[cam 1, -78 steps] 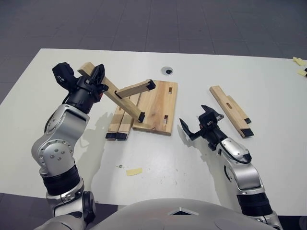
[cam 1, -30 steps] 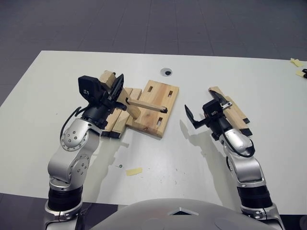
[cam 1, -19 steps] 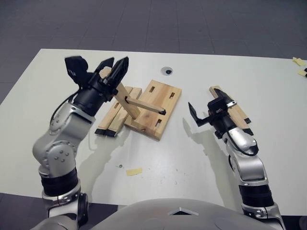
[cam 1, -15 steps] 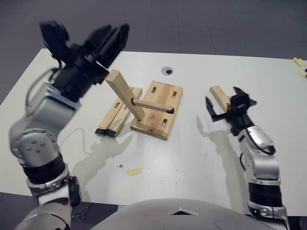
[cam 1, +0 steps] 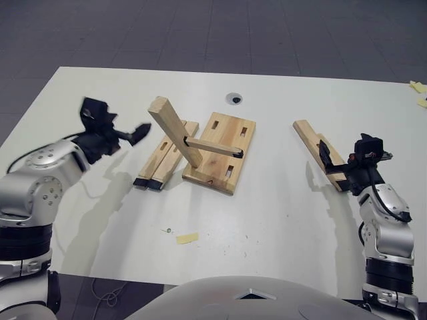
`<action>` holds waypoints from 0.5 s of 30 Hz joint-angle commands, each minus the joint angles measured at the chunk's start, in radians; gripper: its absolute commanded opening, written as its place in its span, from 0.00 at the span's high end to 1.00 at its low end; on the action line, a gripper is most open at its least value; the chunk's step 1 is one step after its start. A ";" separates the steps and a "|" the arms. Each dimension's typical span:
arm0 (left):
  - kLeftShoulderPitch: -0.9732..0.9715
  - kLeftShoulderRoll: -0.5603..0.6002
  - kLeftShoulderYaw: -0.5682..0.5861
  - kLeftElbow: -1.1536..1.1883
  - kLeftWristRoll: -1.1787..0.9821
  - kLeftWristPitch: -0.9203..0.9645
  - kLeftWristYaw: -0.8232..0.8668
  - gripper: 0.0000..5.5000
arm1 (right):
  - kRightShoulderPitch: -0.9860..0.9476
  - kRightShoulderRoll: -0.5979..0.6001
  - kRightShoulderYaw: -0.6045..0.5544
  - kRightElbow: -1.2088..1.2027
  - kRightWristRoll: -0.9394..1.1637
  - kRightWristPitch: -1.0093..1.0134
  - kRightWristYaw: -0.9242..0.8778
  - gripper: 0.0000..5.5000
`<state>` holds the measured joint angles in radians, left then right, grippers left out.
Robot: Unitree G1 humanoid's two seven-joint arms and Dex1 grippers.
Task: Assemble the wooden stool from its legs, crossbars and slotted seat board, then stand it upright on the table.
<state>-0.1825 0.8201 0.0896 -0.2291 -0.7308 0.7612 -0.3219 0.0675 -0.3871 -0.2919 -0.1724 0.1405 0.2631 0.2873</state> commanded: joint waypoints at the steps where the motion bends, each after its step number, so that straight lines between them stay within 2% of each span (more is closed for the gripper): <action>1: 0.017 0.038 -0.108 0.054 0.138 -0.032 -0.126 0.02 | -0.014 0.004 0.017 -0.007 -0.010 -0.004 -0.013 0.02; 7: 0.054 0.036 -0.199 0.140 0.306 -0.110 -0.240 0.02 | -0.012 0.003 0.038 -0.007 -0.013 -0.009 -0.021 0.02; 15: 0.015 0.010 -0.137 0.209 0.371 -0.135 -0.272 0.02 | 0.004 0.008 0.055 -0.013 -0.023 -0.020 -0.025 0.02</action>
<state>-0.1439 0.8352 -0.0693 -0.0368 -0.3821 0.6324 -0.5815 0.0638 -0.3862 -0.2479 -0.1766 0.1220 0.2470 0.2642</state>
